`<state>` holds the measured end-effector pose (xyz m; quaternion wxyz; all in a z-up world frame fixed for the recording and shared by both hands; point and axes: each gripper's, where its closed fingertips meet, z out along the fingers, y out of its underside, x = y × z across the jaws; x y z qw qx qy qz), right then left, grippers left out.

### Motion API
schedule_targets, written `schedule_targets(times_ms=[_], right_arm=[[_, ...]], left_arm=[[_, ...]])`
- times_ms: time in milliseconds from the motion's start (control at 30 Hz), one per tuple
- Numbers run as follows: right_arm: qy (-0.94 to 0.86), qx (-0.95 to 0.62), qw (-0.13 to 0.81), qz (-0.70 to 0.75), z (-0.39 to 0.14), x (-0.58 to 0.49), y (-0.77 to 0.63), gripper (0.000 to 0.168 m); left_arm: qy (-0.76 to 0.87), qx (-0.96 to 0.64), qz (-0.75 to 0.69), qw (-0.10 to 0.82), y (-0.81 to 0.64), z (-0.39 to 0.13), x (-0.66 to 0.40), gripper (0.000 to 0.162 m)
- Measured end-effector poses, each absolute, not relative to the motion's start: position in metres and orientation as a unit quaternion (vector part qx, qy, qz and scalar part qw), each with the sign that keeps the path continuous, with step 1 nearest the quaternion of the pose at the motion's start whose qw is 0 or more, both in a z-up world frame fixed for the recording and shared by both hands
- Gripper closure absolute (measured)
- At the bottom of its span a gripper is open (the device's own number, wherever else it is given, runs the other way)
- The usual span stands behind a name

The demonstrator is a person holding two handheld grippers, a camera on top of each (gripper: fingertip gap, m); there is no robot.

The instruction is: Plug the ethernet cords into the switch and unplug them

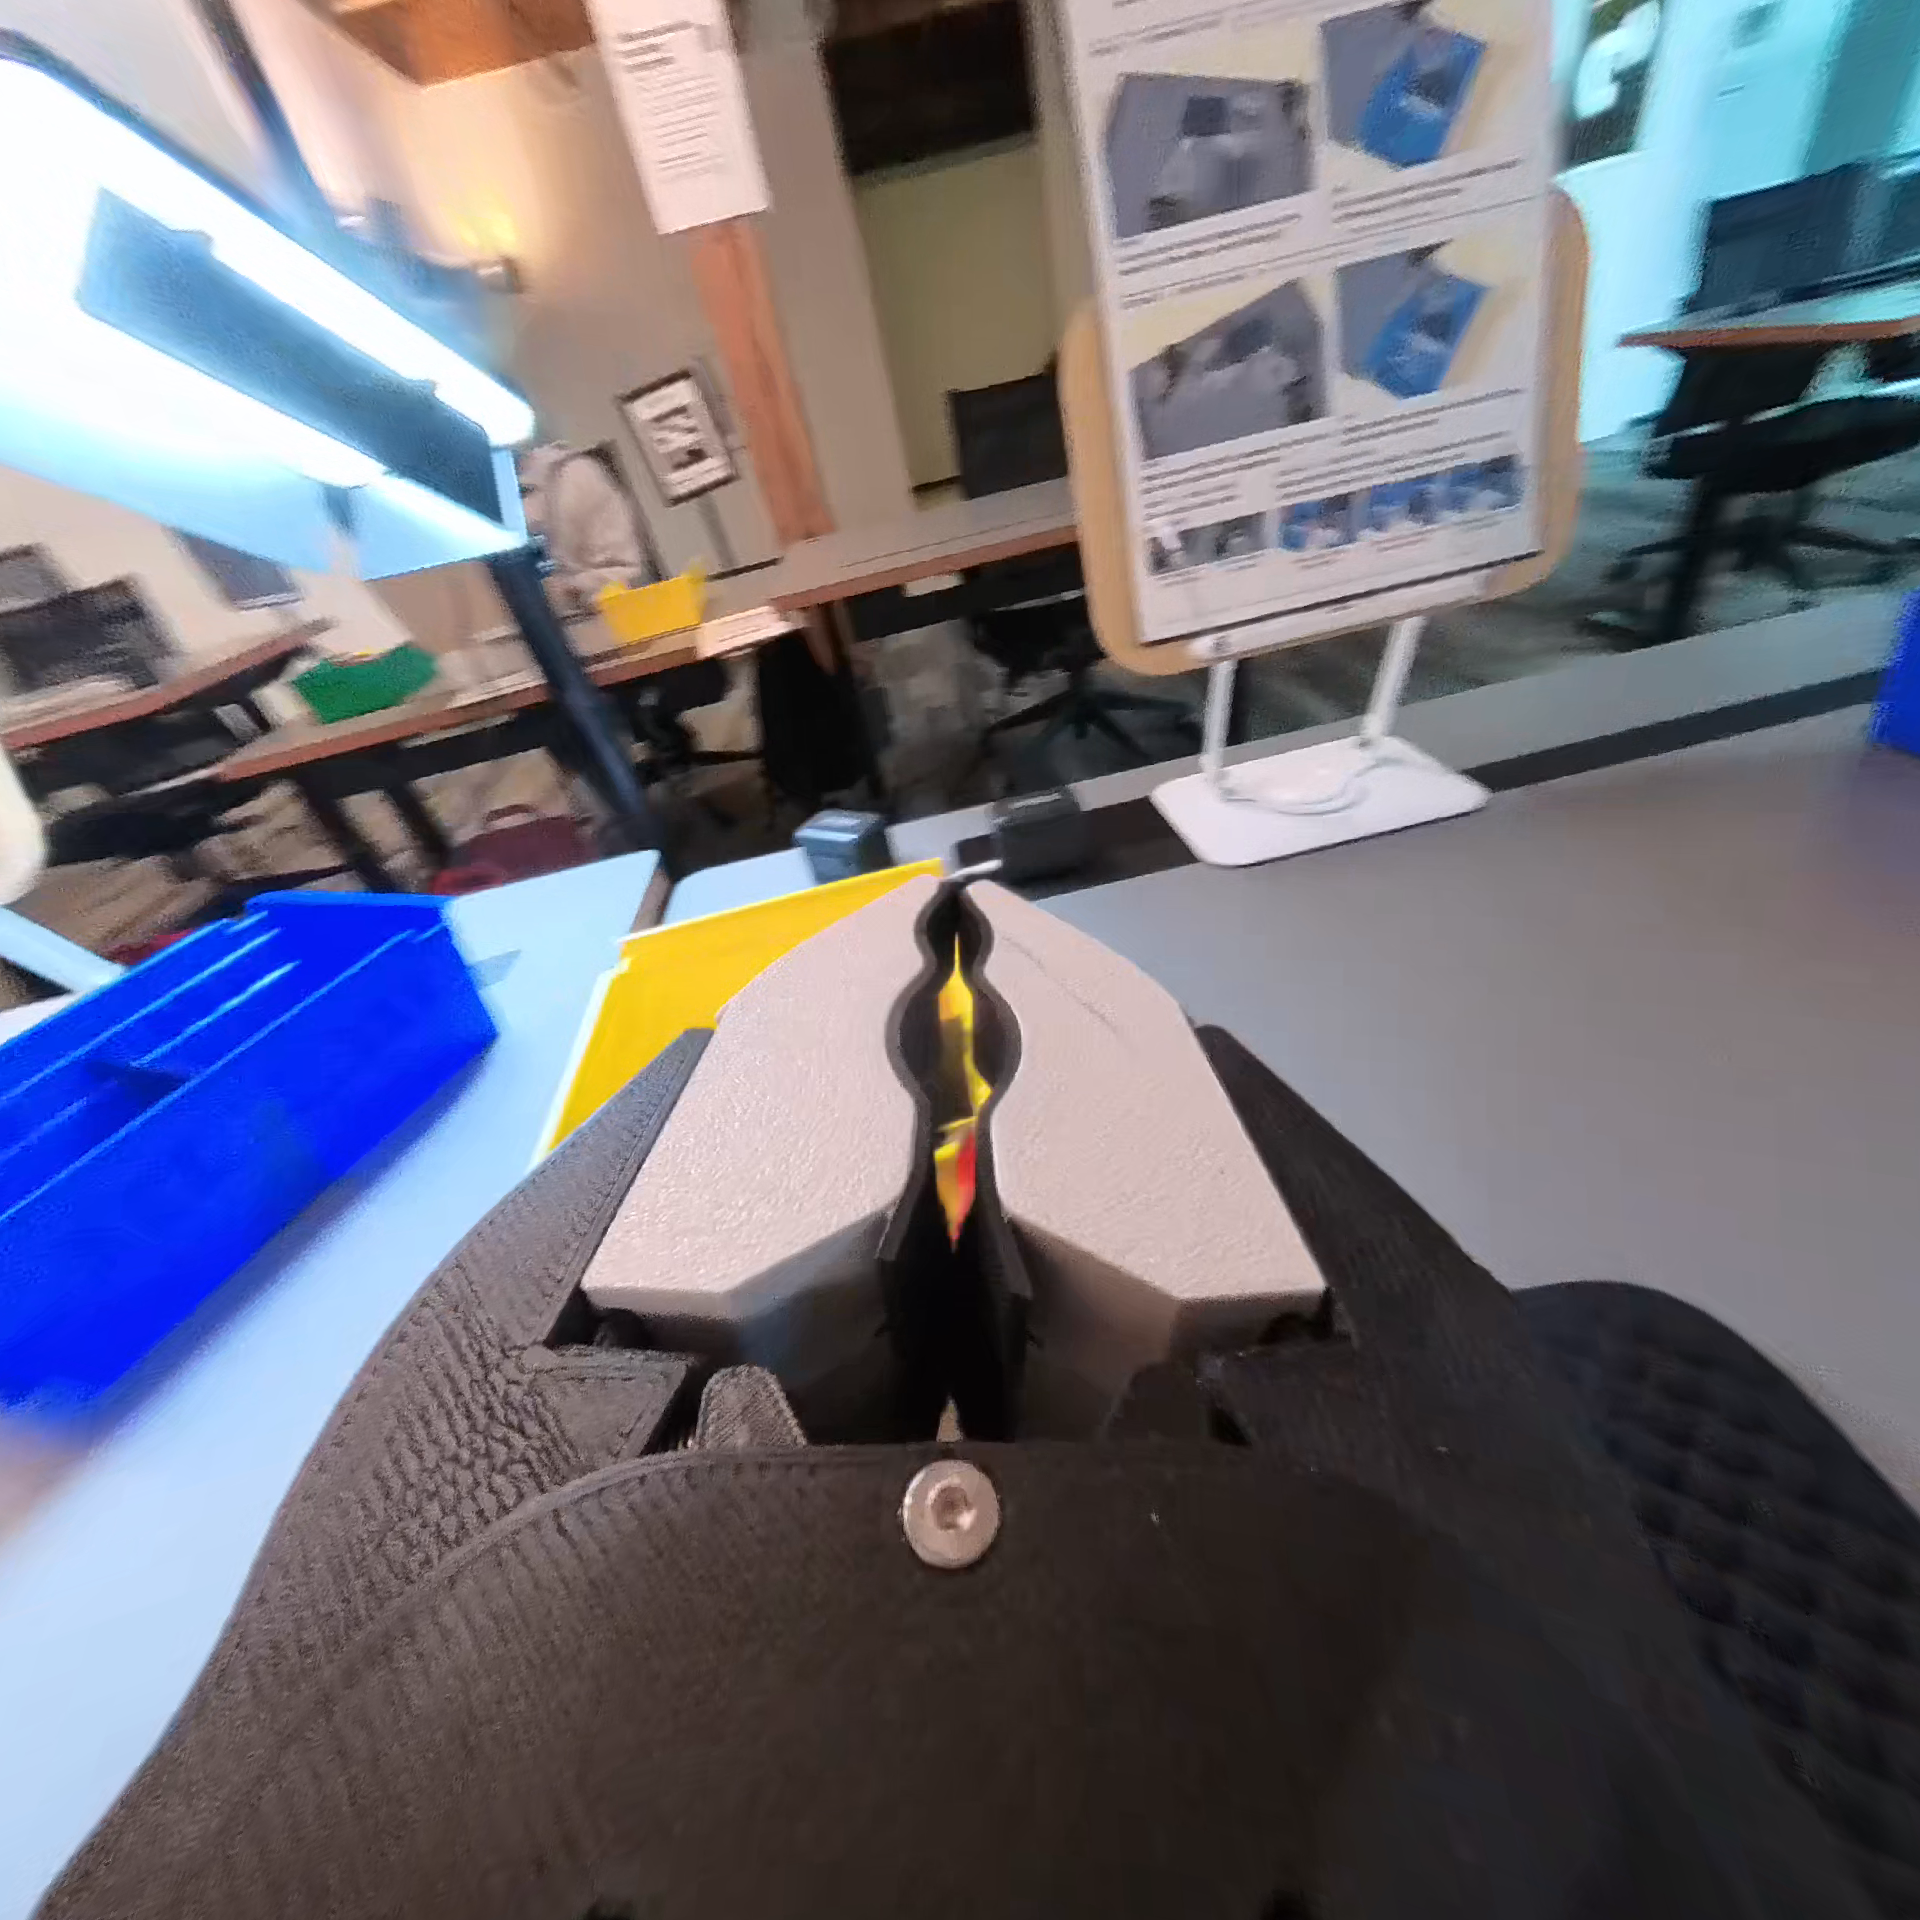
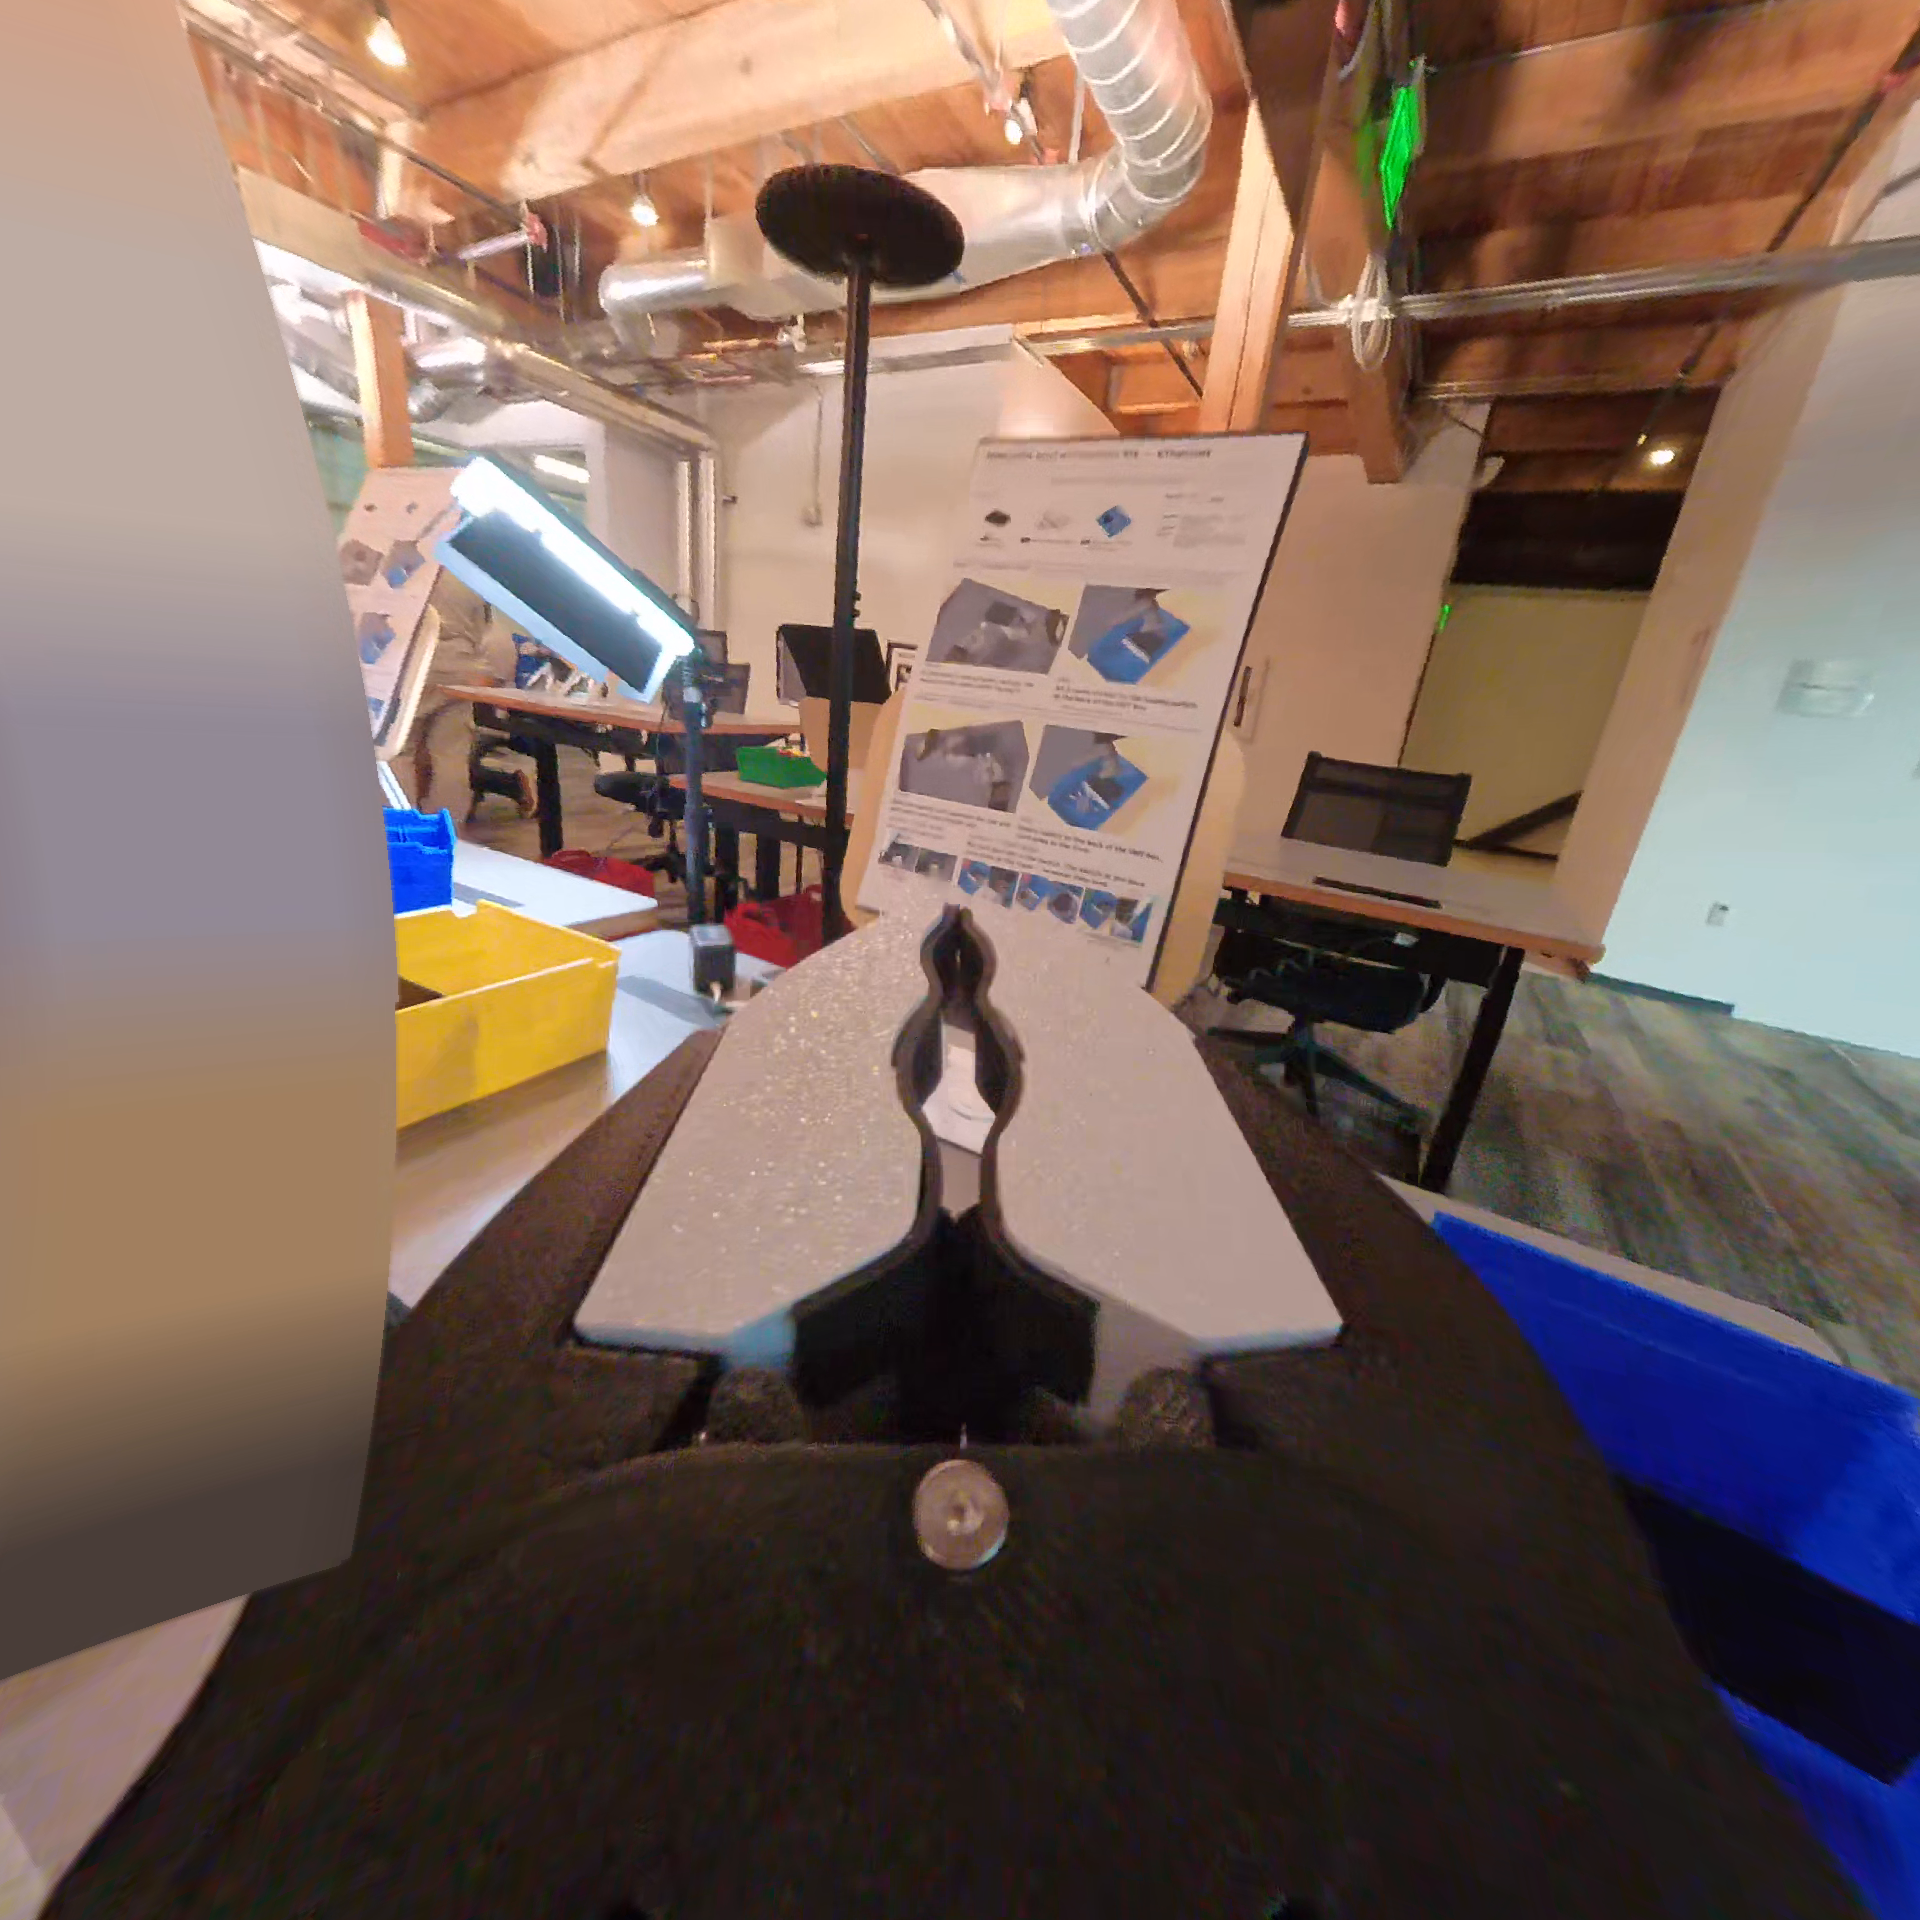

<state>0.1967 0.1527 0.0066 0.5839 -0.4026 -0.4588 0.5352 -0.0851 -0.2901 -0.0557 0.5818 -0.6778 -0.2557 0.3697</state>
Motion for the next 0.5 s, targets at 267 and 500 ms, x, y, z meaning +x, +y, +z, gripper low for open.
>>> schedule_targets(times_ms=[267,500], right_arm=[[-0.604,-0.353,0.478,0.531,-0.054,0.124,0.105,0.136],[-0.648,-0.368,0.411,0.525,-0.114,0.074,0.095,0.101]], left_arm=[[-0.188,-0.774,0.254,0.548,-0.251,-0.074,-0.126,0.119],[-0.072,-0.918,0.105,0.375,-0.22,-0.132,-0.225,0.102]])
